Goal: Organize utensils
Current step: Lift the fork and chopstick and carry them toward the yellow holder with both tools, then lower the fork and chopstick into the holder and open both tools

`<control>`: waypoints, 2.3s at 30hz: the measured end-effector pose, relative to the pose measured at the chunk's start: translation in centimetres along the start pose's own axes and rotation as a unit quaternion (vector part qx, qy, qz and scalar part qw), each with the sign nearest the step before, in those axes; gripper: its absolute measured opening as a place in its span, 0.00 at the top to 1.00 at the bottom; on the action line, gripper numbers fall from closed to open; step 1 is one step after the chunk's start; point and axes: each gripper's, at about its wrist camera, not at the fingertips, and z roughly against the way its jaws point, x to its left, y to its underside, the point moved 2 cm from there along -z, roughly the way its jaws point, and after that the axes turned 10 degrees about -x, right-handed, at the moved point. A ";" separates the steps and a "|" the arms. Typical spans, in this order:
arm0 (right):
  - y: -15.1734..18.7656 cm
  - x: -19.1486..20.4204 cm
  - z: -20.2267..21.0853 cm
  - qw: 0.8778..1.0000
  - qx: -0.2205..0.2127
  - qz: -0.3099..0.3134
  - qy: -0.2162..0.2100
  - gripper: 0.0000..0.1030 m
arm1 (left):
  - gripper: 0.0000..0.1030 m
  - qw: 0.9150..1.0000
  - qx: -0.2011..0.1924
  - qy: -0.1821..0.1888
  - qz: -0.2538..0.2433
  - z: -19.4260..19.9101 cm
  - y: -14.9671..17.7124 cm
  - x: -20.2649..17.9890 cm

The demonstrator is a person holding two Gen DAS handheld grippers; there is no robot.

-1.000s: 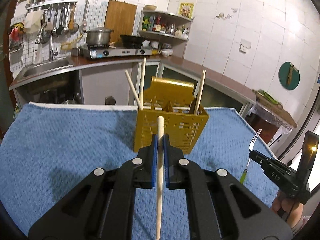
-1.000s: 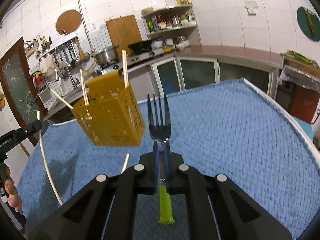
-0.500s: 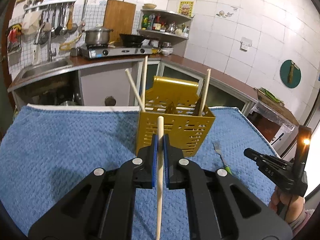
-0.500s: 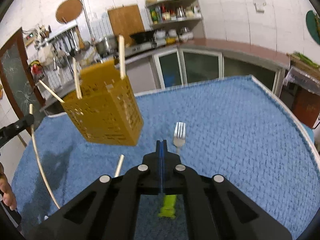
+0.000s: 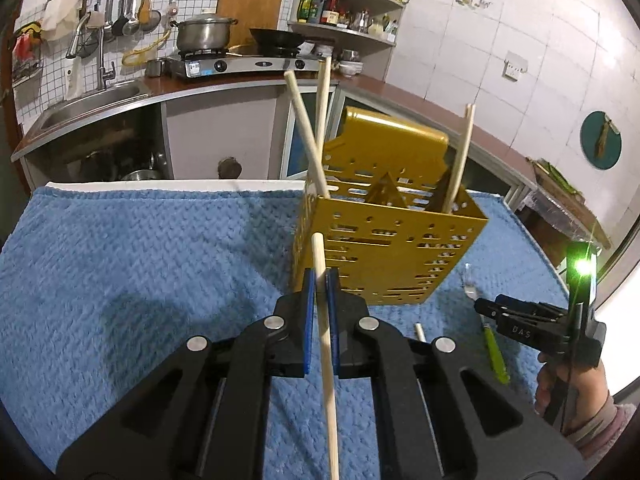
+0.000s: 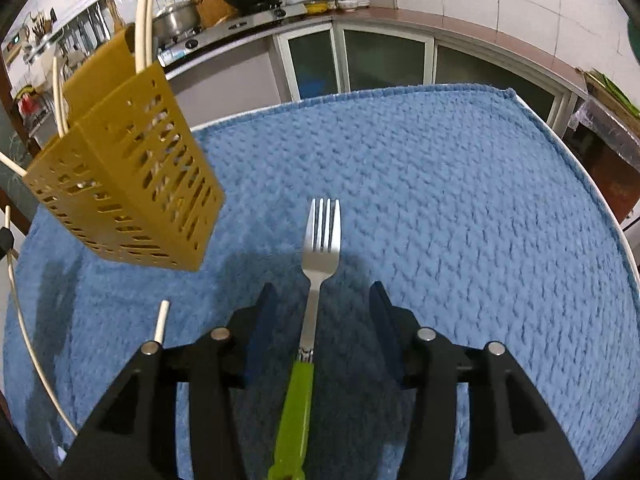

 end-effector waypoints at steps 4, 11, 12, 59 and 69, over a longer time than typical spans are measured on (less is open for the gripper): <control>0.2 0.5 -1.1 1.000 0.014 0.009 0.013 0.68 | 0.95 1.000 0.014 -0.007 0.006 -1.5 0.3 0.6; -0.7 1.4 -2.4 0.997 0.050 0.026 0.049 0.82 | 0.95 1.000 0.028 -0.013 0.004 -3.0 1.0 0.6; -1.0 1.5 -2.6 0.996 0.059 0.025 0.053 0.85 | 0.95 0.999 0.030 -0.013 0.002 -3.2 1.0 0.5; -9.0 6.8 13.3 0.919 -0.365 -0.033 -0.144 0.94 | 0.96 0.976 -0.214 0.022 -0.026 8.1 -11.7 -4.5; -12.5 9.1 11.1 0.894 -0.420 -0.029 -0.154 0.94 | 0.95 0.958 -0.285 0.011 -0.036 4.0 -16.0 -5.4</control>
